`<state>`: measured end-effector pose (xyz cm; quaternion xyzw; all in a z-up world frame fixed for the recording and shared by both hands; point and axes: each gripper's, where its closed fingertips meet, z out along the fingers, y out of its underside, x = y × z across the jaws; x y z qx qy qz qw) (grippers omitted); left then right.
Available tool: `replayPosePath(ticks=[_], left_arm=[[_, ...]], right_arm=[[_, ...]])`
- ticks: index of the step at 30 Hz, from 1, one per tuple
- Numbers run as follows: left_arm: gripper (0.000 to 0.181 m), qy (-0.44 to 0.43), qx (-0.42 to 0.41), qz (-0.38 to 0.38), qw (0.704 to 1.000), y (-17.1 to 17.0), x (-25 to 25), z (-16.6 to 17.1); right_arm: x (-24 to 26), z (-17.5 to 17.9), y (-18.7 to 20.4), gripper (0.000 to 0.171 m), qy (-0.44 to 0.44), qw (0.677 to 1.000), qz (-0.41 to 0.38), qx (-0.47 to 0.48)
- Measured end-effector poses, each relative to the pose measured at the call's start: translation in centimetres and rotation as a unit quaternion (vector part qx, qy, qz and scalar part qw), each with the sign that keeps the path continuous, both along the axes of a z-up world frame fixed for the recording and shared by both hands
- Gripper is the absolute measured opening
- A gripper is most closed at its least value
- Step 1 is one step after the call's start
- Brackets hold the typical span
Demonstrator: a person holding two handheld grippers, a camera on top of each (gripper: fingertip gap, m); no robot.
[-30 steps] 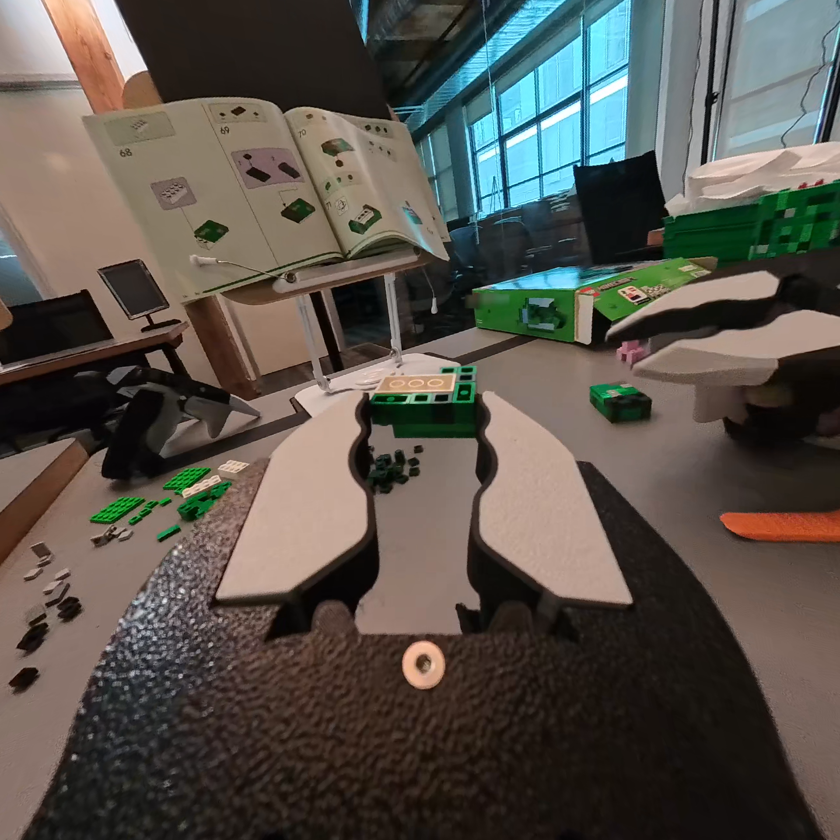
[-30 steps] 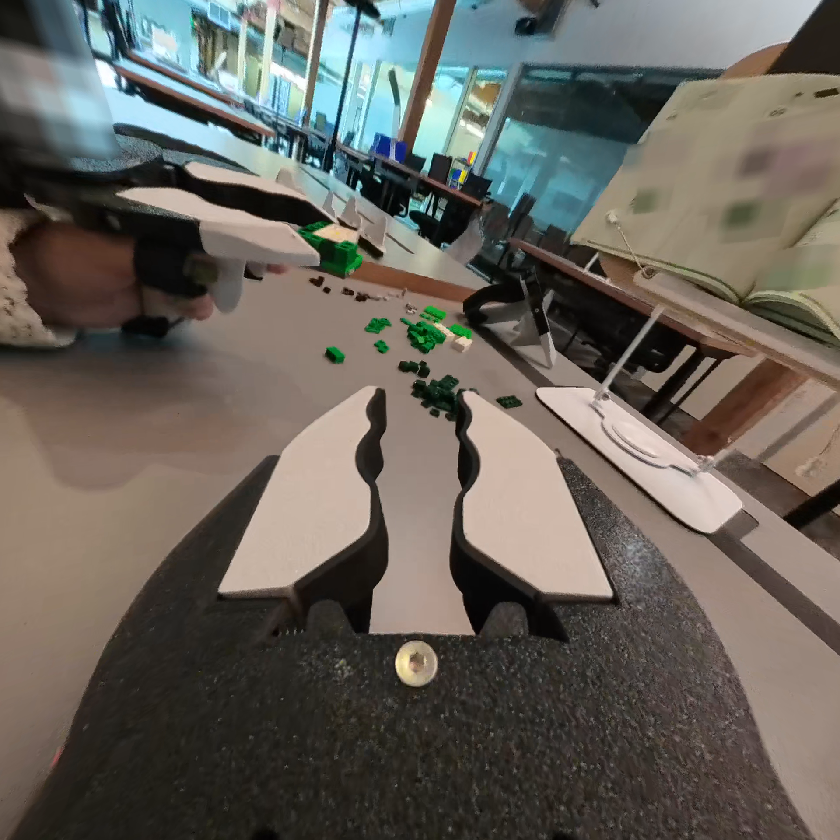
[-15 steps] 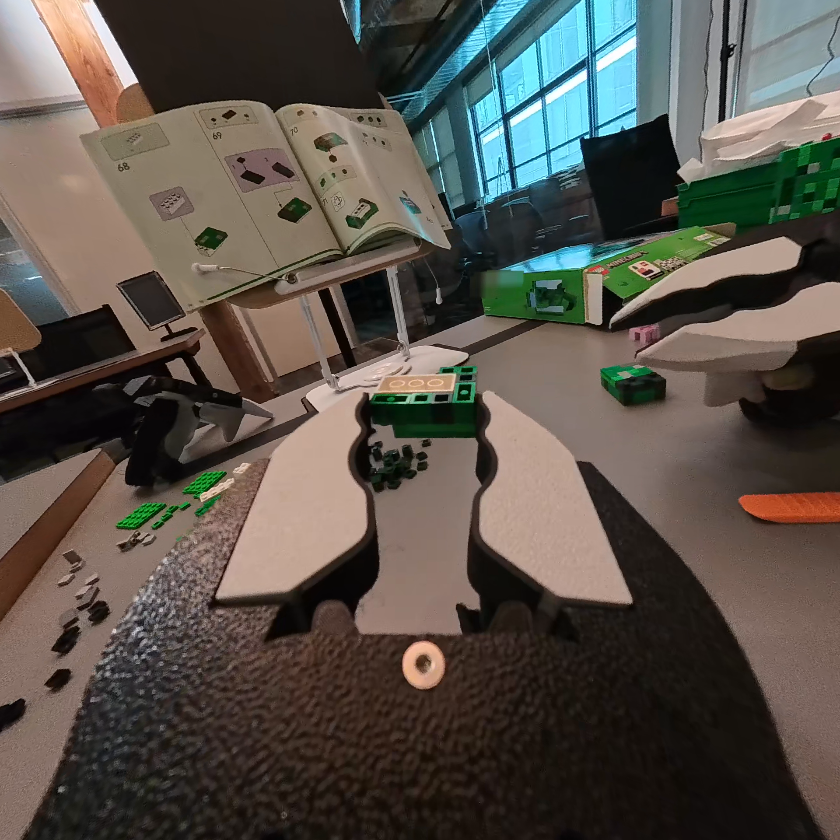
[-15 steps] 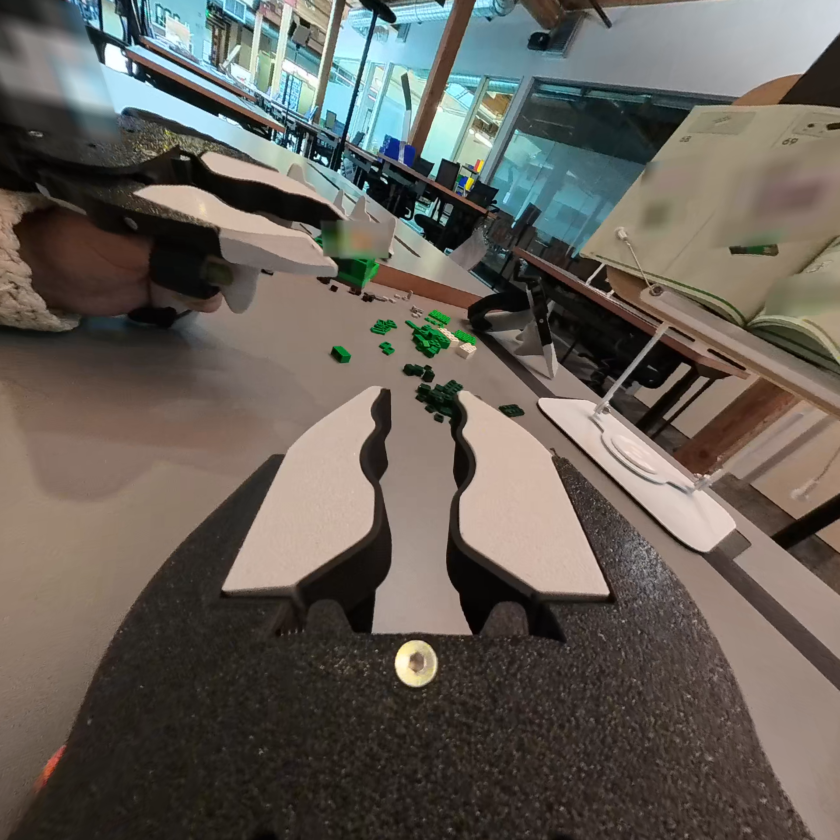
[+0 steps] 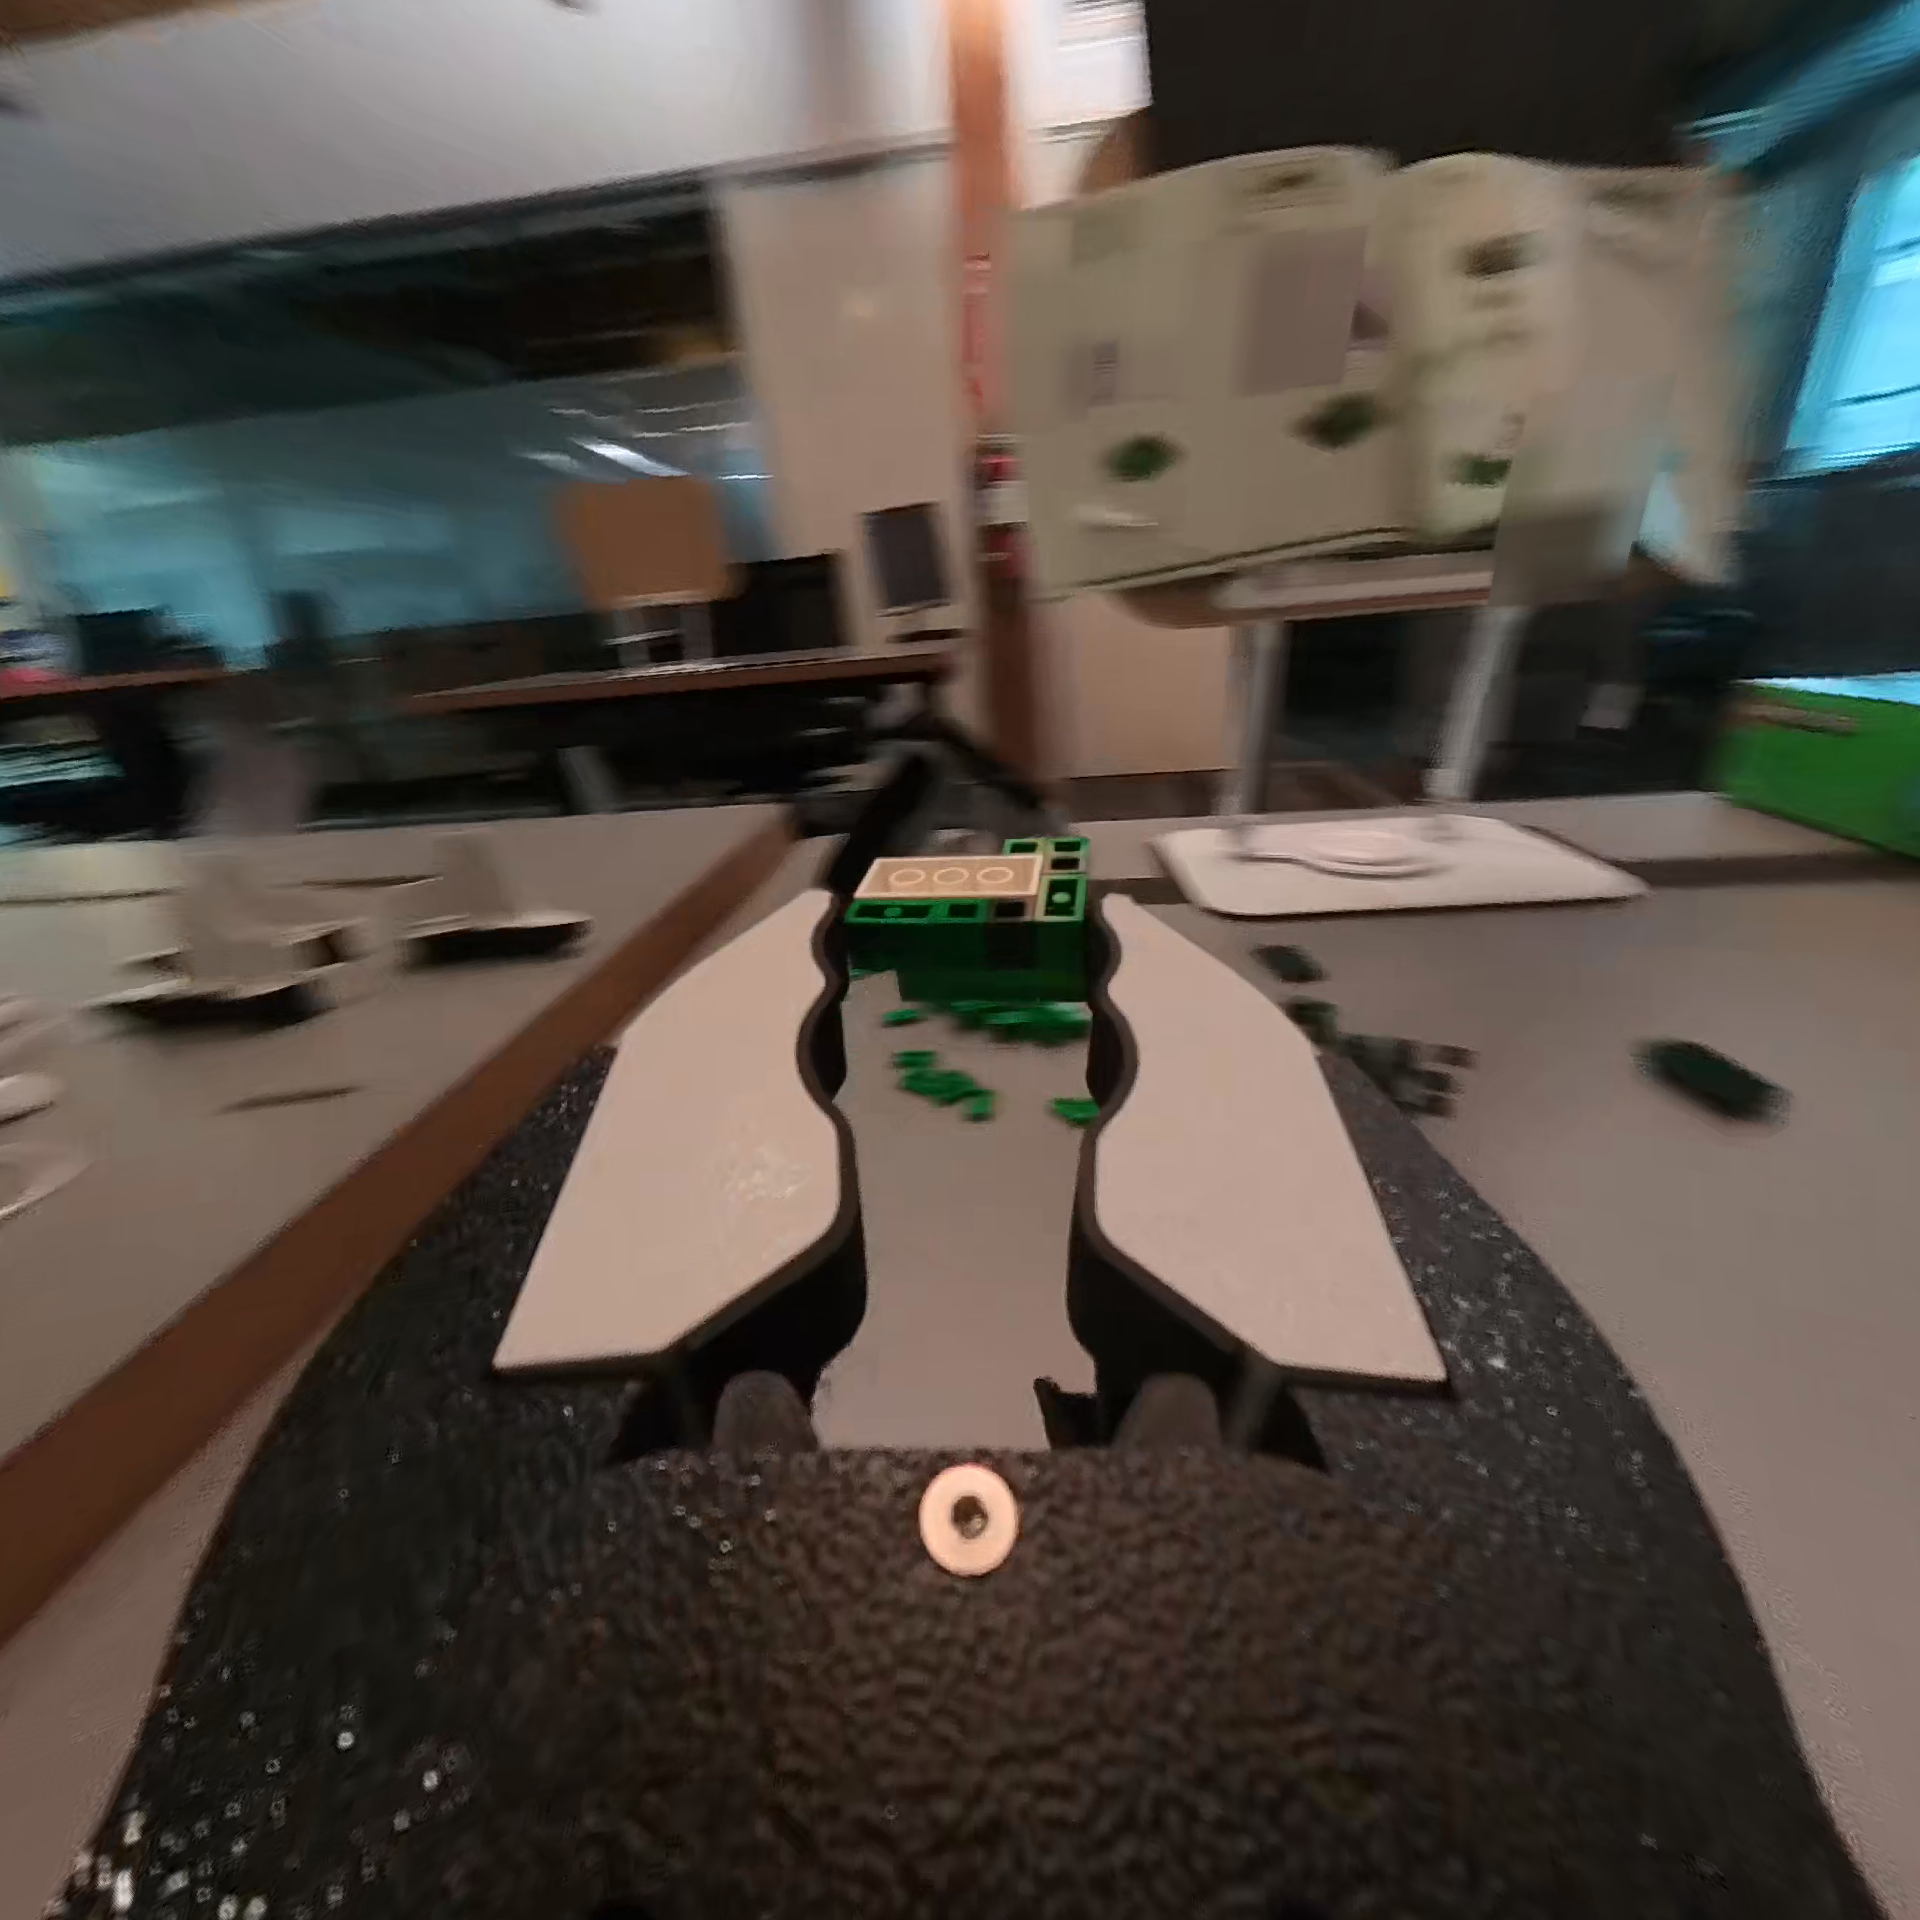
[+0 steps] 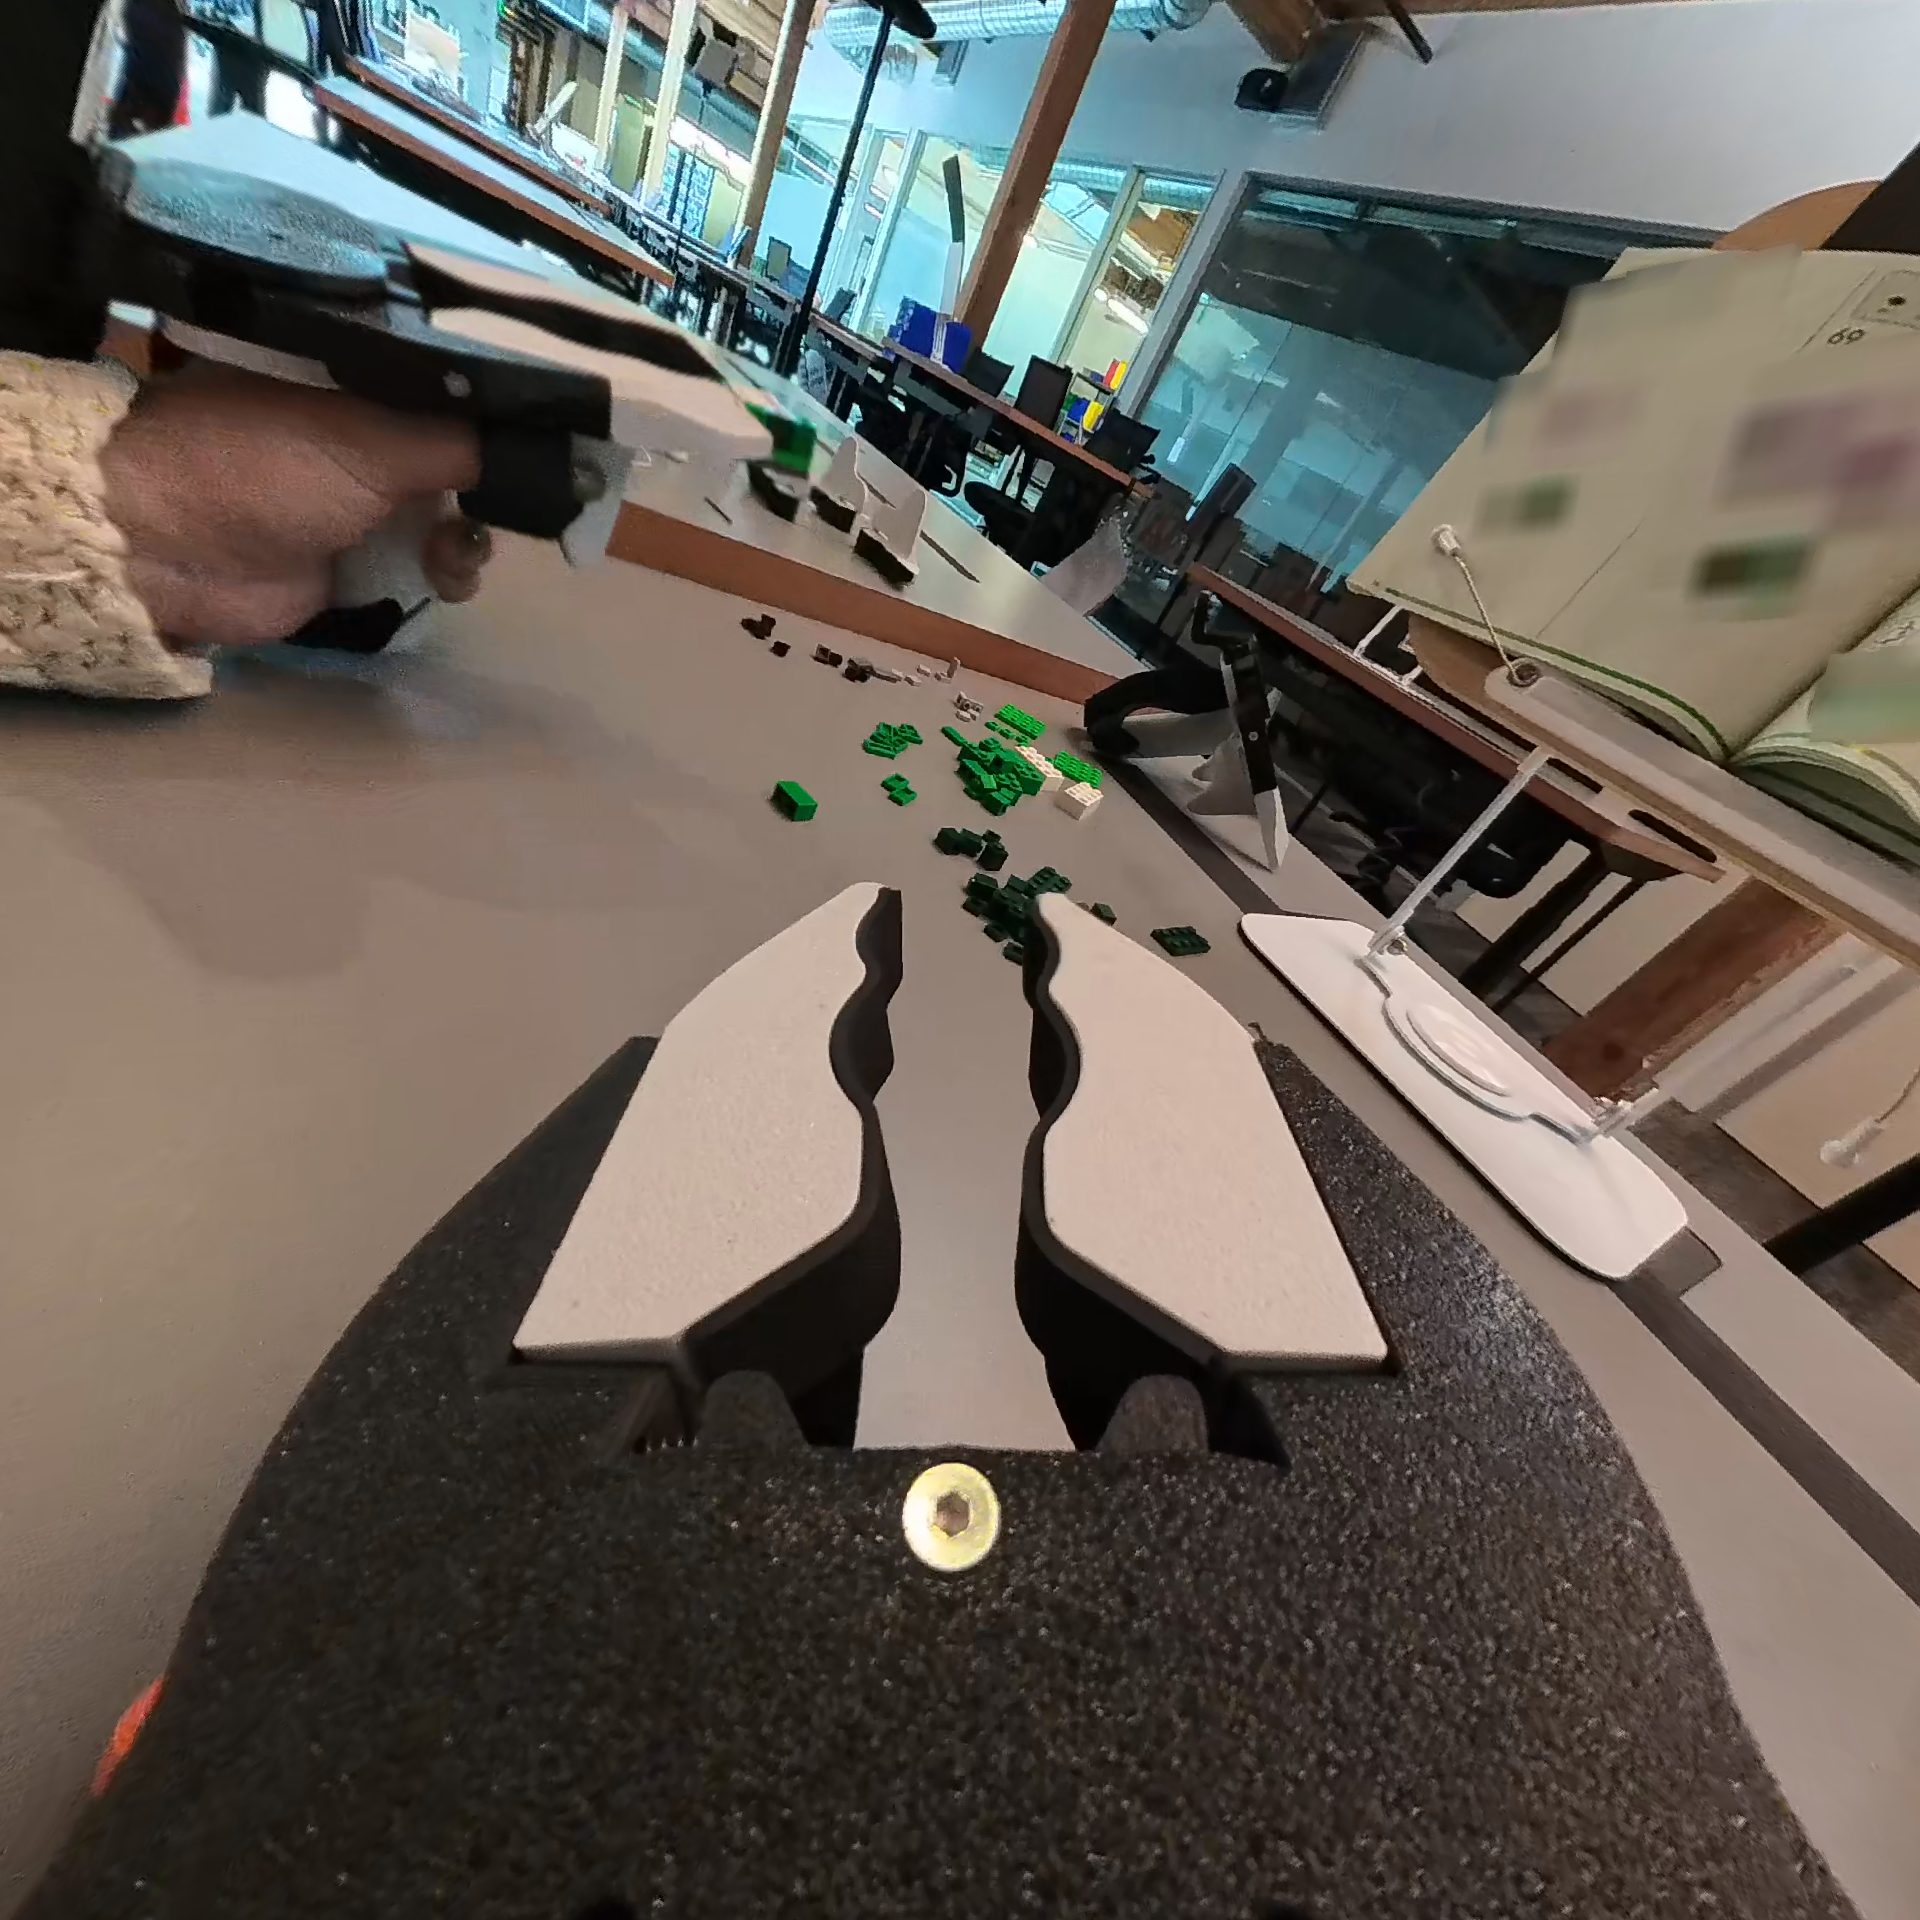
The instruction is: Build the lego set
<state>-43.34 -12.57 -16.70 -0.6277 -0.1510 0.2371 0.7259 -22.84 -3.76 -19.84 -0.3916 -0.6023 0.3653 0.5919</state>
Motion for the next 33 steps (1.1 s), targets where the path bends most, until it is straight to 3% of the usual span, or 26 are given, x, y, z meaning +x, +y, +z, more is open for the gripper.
replayPosePath(ticks=[5,9,13,18,21,24,27,33], left_arm=[[0.044,-0.004,-0.002,0.015,1.0,-0.3,-0.5,-0.3],[0.044,0.046,-0.041,-0.013,0.998,1.3,1.3,-0.7],[0.044,0.089,-0.063,-0.042,0.993,2.5,2.9,-0.8],[0.044,0.106,-0.069,-0.058,0.99,3.0,3.7,-0.9],[0.044,0.104,-0.067,-0.058,0.991,2.9,3.7,-0.8],[0.044,0.099,-0.064,-0.057,0.991,2.9,3.6,-0.8],[0.044,0.094,-0.063,-0.058,0.992,2.8,3.5,-0.8],[0.044,0.097,-0.062,-0.068,0.991,3.1,3.9,-0.7]], right_arm=[[-0.2,-0.4,-0.2,0.021,-0.017,1.0,0.004,0.002],[-2.0,-0.5,0.3,0.021,-0.087,0.995,0.032,-0.043],[-6.4,0.6,3.8,0.017,-0.203,0.979,0.031,-0.02],[-13.3,-1.0,7.3,0.016,-0.411,0.905,0.032,-0.105],[-16.2,-2.7,7.1,0.015,-0.504,0.85,0.062,-0.14],[-17.7,-4.3,5.3,0.018,-0.548,0.823,0.141,-0.053],[-17.6,-6.2,7.3,0.016,-0.615,0.779,0.113,0.051],[-17.9,-6.8,10.6,0.014,-0.682,0.727,0.026,-0.075]])
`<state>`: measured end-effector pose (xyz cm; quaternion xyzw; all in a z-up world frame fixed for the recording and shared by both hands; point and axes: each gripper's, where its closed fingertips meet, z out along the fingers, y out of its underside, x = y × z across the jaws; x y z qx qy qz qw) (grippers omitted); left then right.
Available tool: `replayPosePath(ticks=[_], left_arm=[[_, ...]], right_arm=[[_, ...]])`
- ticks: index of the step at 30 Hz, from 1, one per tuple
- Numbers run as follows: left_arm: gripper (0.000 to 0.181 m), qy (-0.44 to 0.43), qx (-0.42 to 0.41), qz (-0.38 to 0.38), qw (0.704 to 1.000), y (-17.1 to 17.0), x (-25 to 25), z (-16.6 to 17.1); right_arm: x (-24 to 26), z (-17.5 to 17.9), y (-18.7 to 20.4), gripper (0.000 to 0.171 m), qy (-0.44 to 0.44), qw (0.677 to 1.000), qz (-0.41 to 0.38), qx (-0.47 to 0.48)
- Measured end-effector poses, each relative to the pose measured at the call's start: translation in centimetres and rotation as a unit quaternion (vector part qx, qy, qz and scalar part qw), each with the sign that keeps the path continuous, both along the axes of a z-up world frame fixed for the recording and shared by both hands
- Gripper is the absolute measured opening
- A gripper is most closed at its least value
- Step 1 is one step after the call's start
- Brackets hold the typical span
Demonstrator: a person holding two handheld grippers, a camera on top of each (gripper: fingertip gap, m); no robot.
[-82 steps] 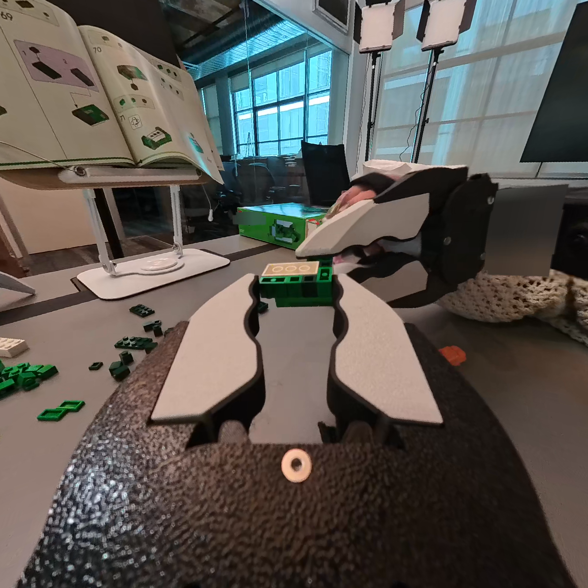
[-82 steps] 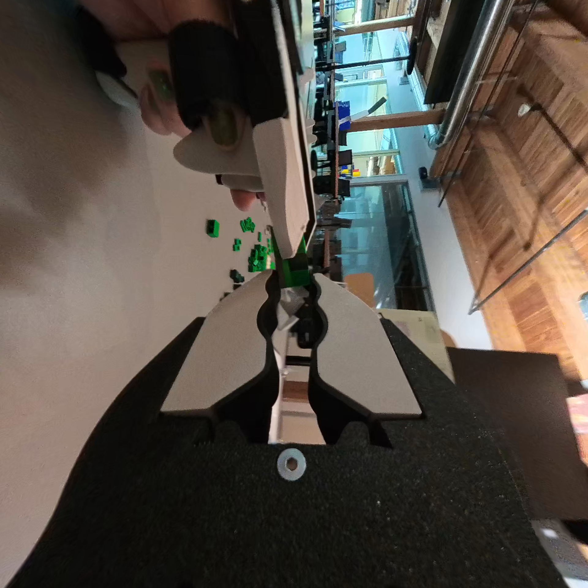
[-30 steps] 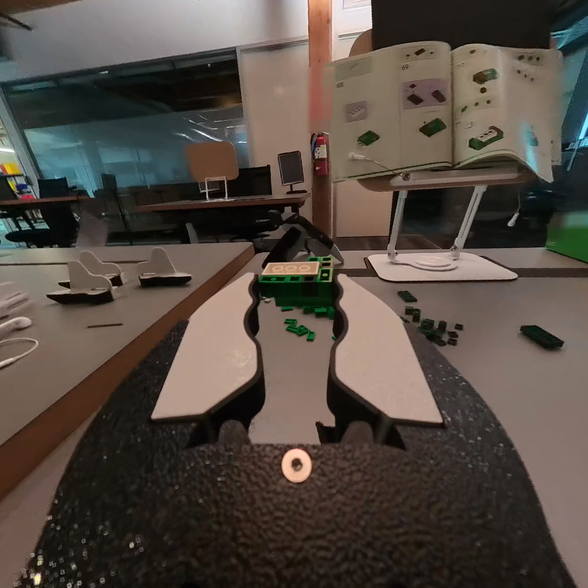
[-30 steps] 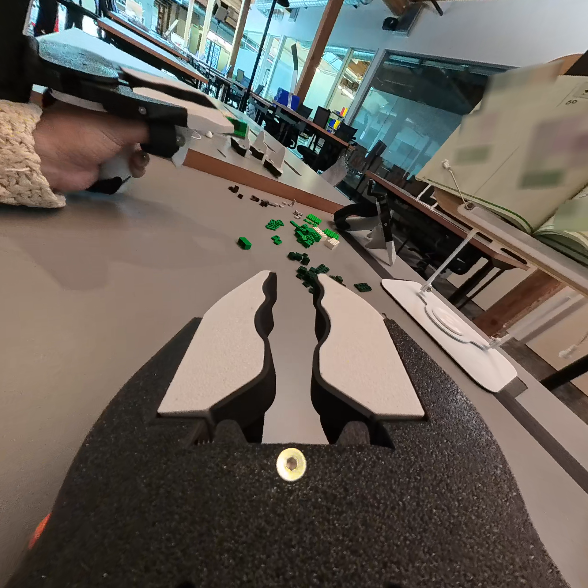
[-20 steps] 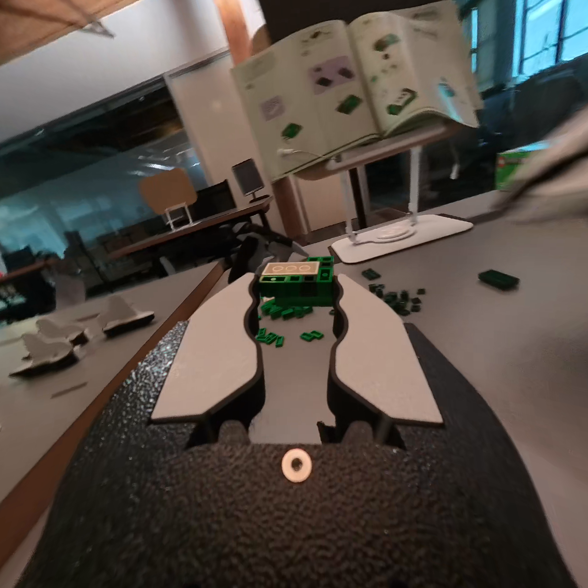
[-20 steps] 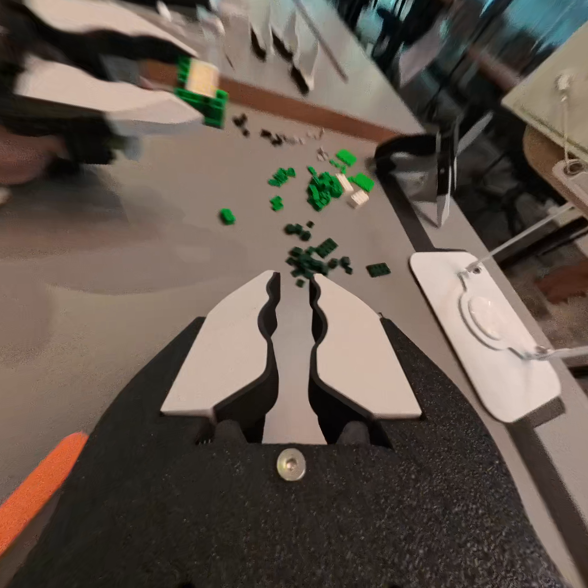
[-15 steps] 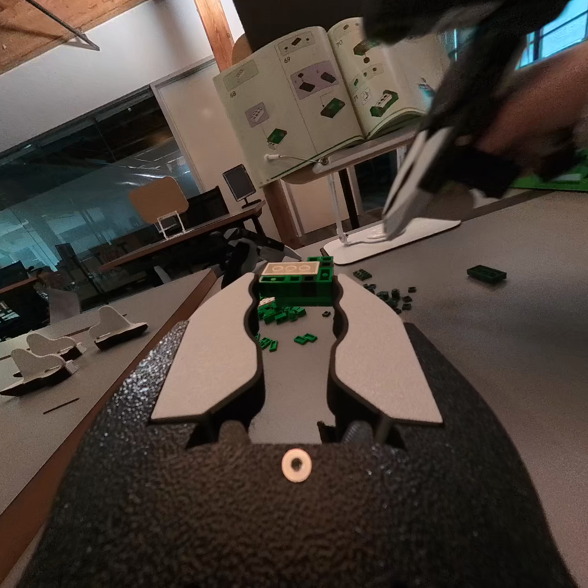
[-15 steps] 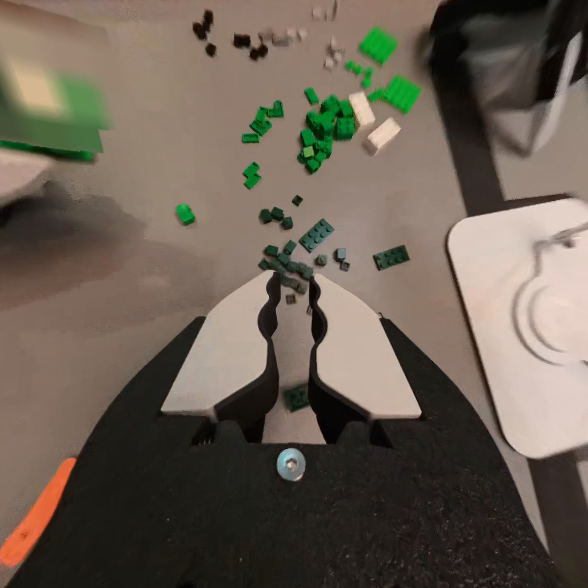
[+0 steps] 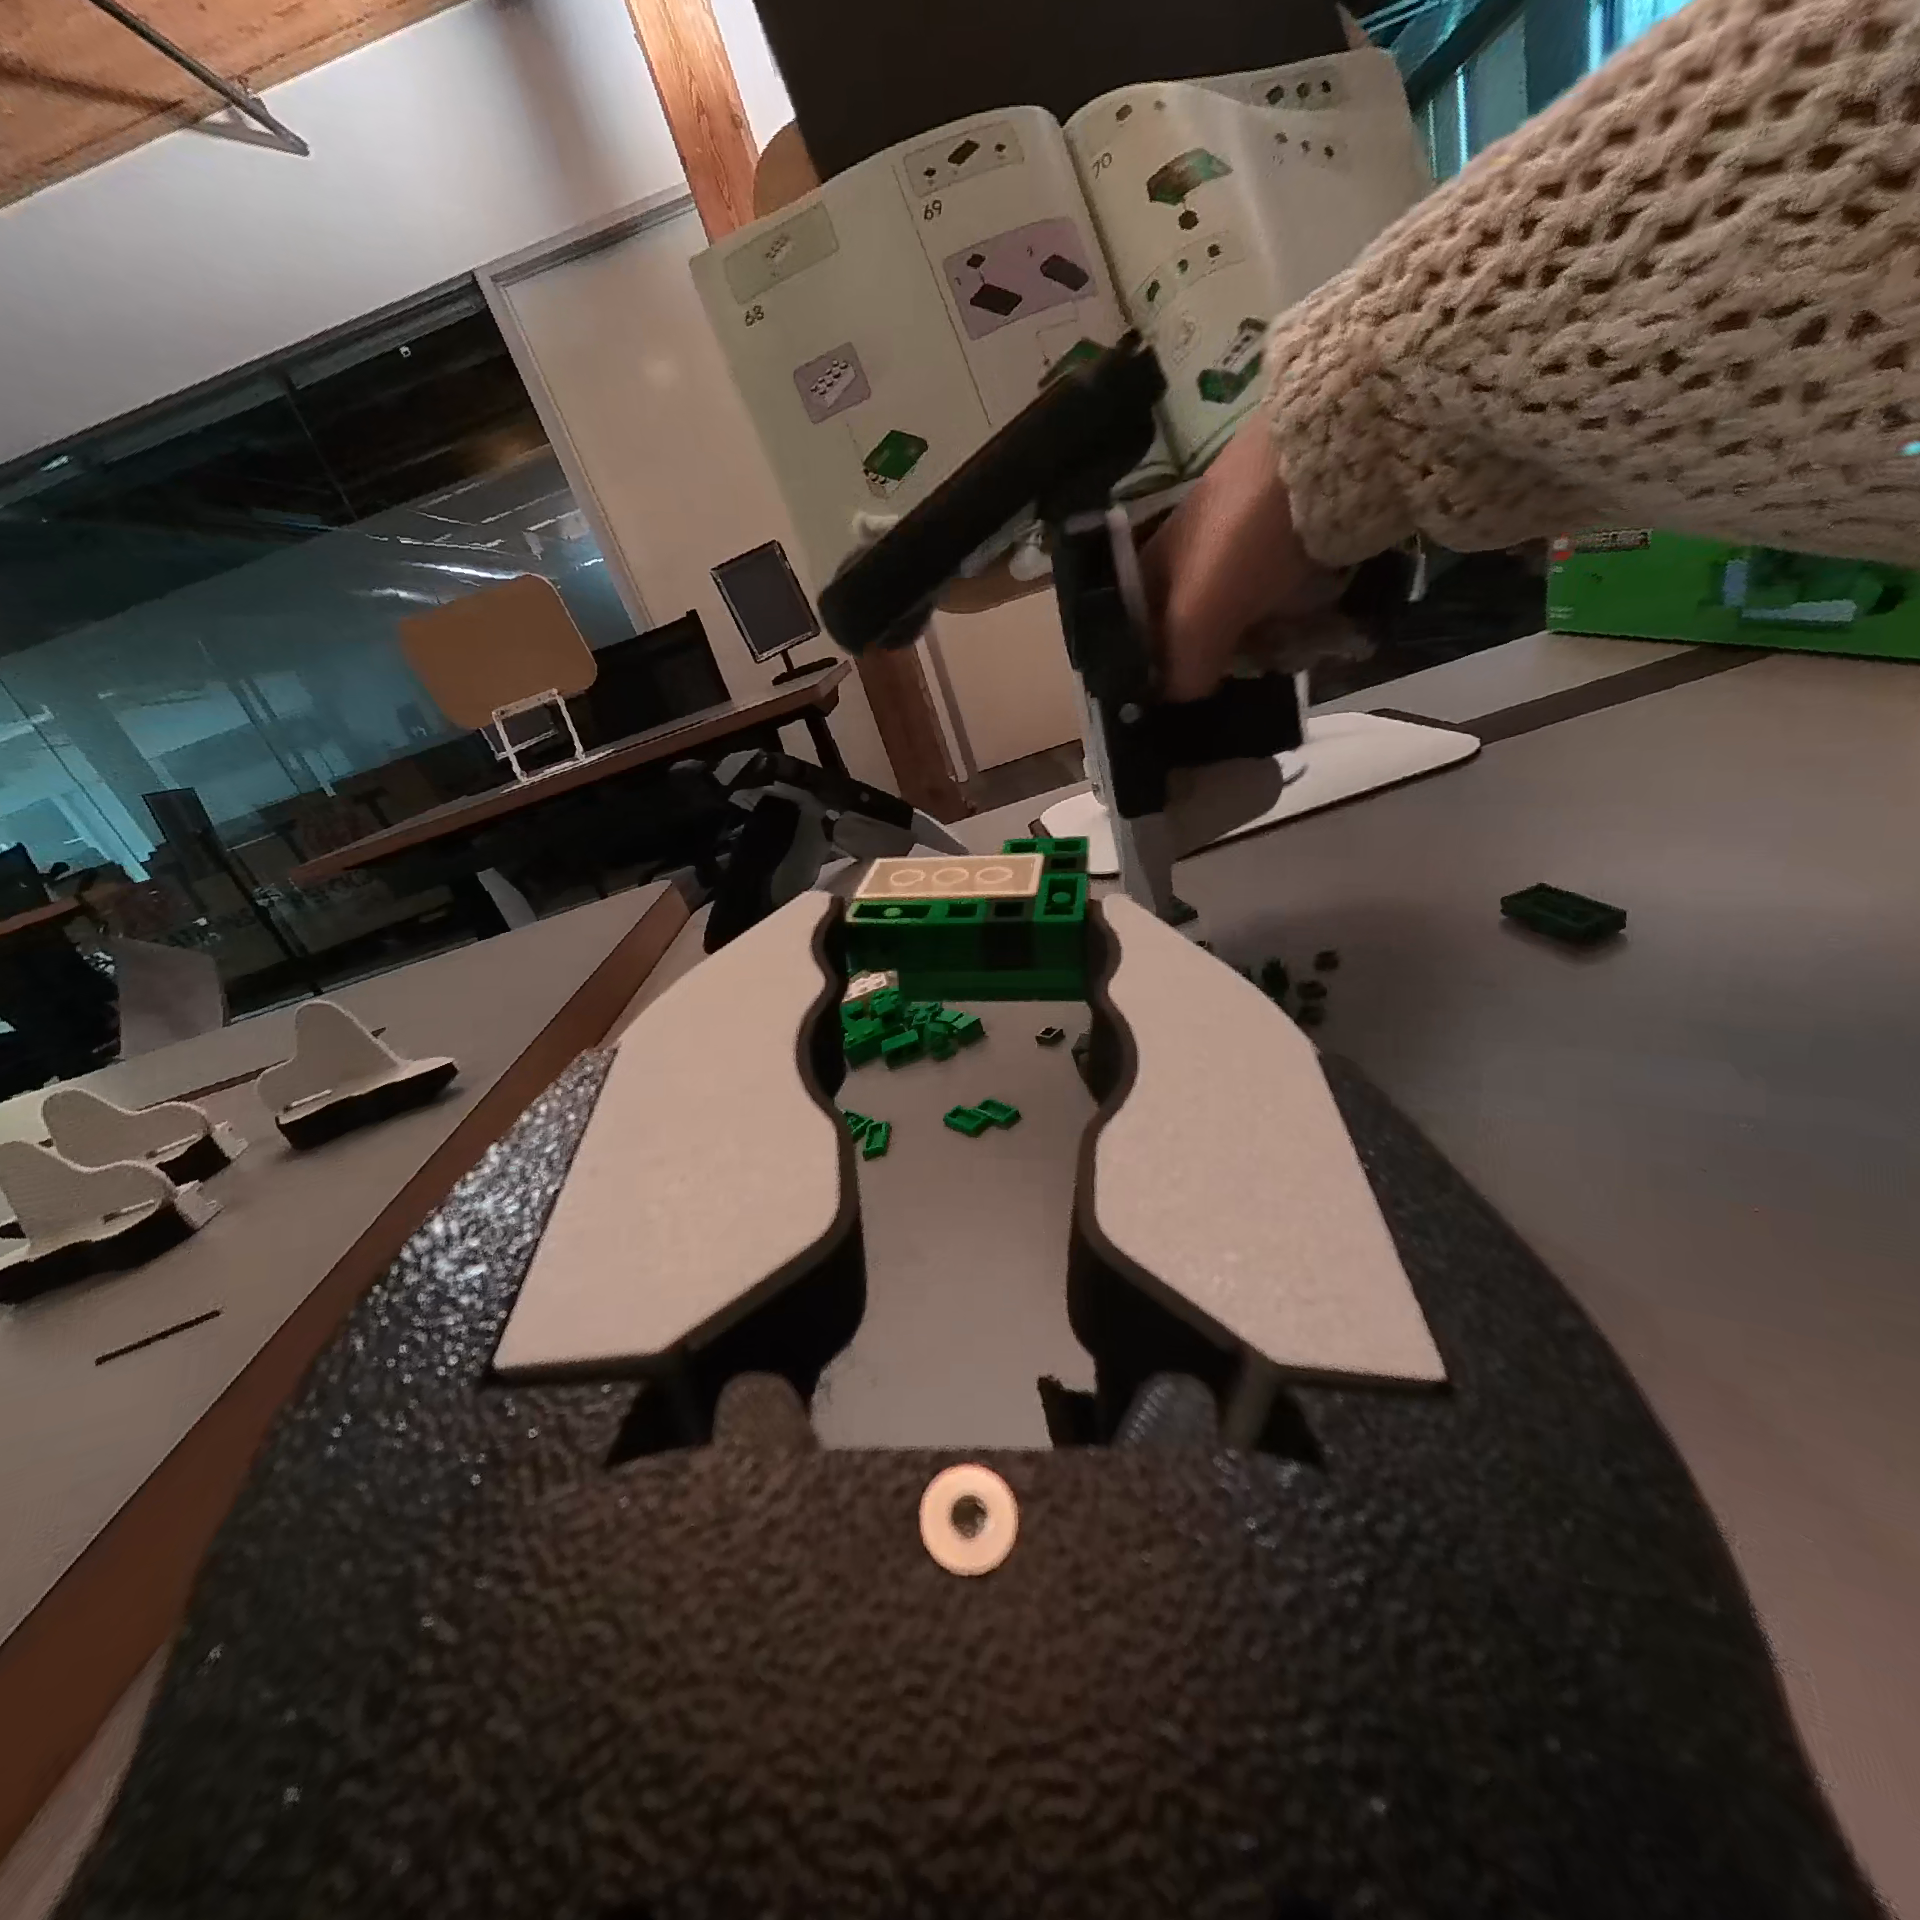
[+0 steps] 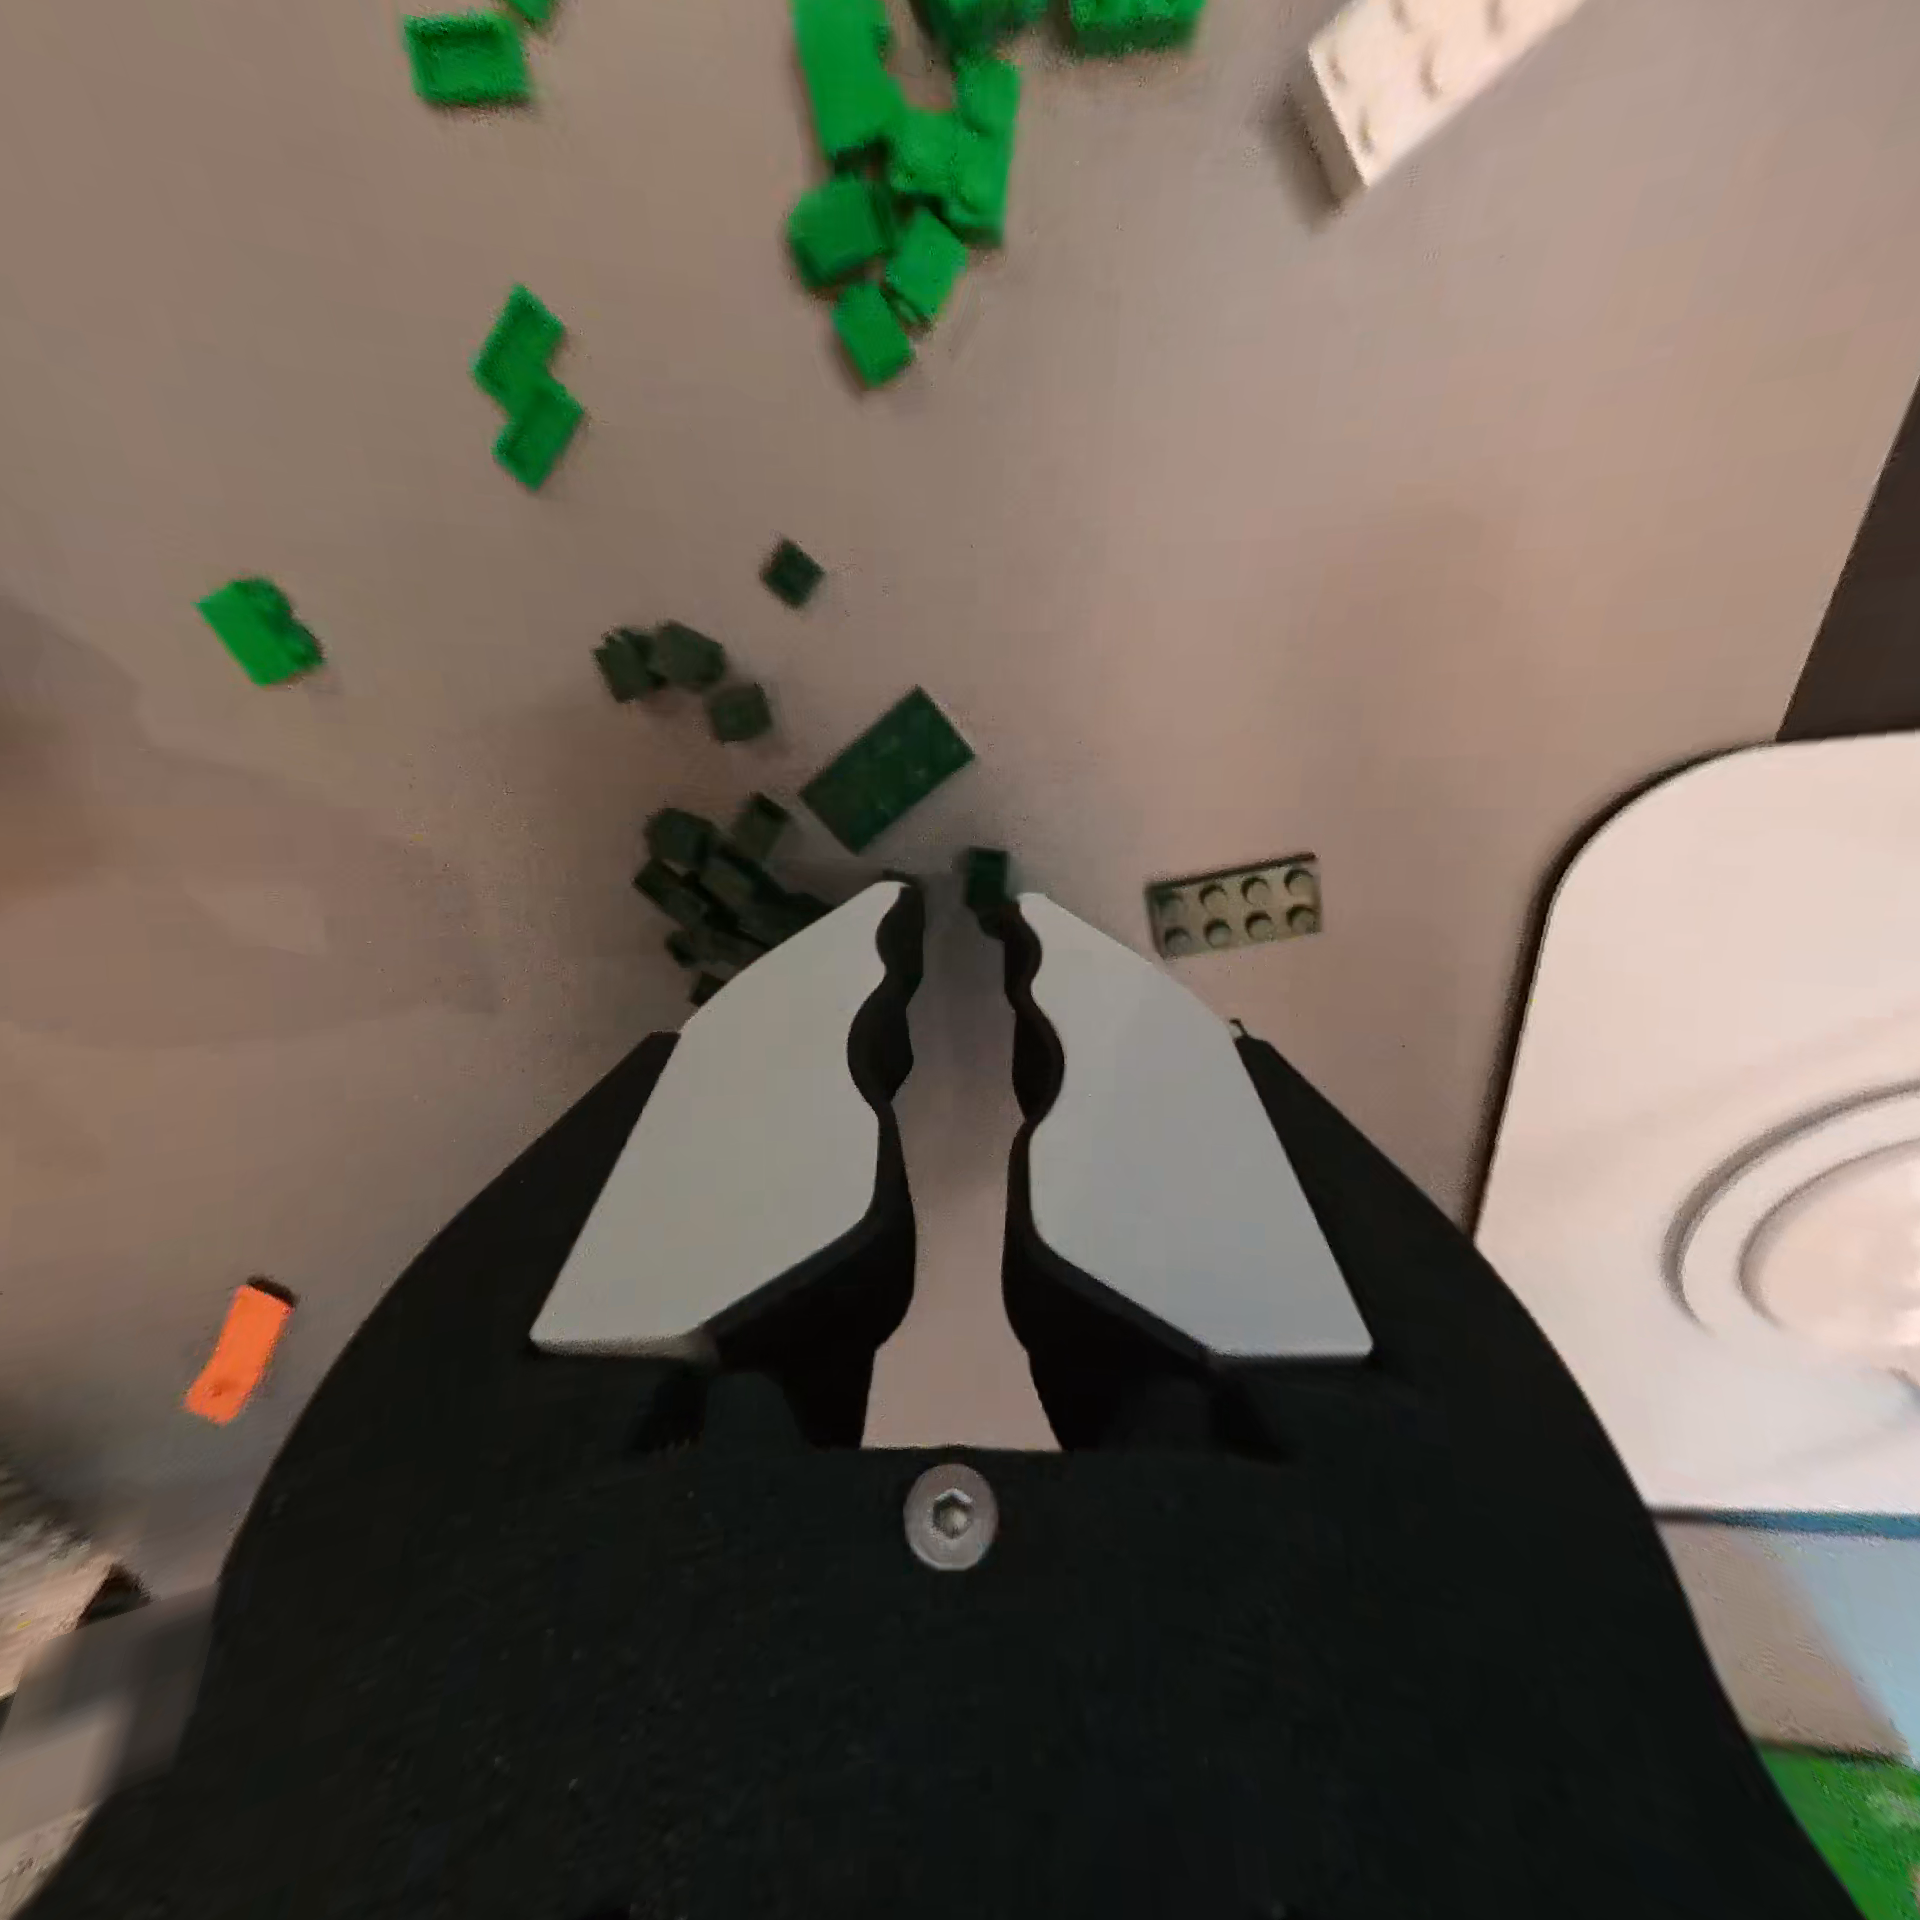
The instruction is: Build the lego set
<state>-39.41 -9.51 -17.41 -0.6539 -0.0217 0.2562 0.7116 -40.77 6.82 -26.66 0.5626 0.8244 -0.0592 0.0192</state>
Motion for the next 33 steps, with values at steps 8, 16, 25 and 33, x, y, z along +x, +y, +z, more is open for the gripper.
replayPosePath(ticks=[8,16,25,33], left_arm=[[0.044,0.006,-0.01,-0.008,1.0,0.3,0.4,-0.2],[0.044,0.002,-0.014,-0.021,1.0,0.4,0.6,-0.4],[0.044,-0.093,0.041,-0.303,0.947,0.4,7.6,1.3],[0.044,-0.065,0.038,-0.394,0.916,-0.1,11.2,1.2]], right_arm=[[0.0,-1.5,0.3,0.019,-0.064,0.997,0.005,0.032],[0.0,-1.2,0.4,0.007,-0.037,0.998,0.033,0.047],[4.8,11.4,-11.5,0.007,0.378,0.874,0.179,-0.246],[12.6,11.3,-16.1,0.007,0.442,0.816,0.244,-0.281]])
